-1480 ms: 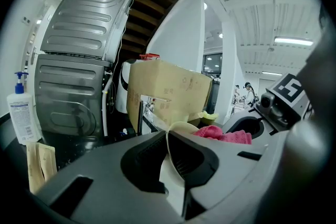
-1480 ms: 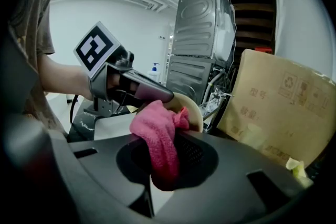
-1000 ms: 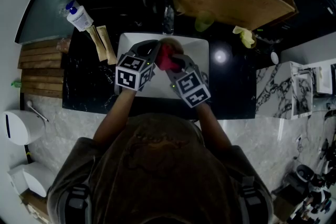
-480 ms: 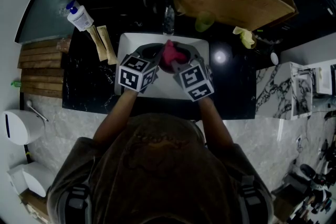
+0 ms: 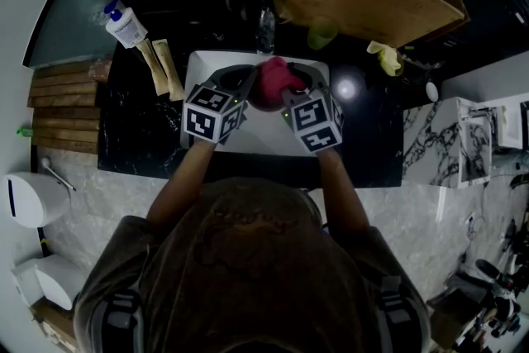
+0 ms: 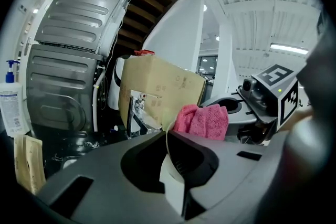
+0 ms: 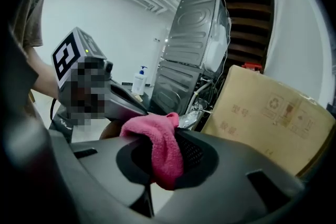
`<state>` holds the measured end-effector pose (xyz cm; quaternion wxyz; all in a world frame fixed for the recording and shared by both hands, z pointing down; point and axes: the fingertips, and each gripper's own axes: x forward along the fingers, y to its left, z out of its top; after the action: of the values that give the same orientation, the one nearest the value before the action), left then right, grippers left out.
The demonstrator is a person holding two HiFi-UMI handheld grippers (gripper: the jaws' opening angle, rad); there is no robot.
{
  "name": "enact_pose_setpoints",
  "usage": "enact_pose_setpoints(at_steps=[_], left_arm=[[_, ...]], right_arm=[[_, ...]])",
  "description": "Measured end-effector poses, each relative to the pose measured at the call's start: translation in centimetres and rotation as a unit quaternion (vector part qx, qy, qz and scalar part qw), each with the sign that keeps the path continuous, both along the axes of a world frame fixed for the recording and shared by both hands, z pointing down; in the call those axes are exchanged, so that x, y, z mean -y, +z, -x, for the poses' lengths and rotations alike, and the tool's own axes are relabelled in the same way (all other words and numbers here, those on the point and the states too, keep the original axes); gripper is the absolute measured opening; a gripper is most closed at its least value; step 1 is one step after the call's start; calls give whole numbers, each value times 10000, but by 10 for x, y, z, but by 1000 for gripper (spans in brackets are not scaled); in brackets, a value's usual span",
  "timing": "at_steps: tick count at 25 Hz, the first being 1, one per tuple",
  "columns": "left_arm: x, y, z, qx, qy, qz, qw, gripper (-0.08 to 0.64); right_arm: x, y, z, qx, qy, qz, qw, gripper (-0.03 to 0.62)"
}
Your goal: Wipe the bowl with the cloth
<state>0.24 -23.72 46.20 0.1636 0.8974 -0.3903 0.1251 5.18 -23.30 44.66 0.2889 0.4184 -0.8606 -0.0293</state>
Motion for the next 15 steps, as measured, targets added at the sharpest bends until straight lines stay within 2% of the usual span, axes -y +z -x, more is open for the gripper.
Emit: enact_pose_setpoints(at_steps=[8,15], left_arm=[[6,-2,8,-53,-150,11,9999,29],[11,-3,11,-35,-217,-18,9998,28]], right_arm=[[-13,19,-5,-176,-117,220,9995,43],[-30,25,6,-277,-299,355,9985,42]])
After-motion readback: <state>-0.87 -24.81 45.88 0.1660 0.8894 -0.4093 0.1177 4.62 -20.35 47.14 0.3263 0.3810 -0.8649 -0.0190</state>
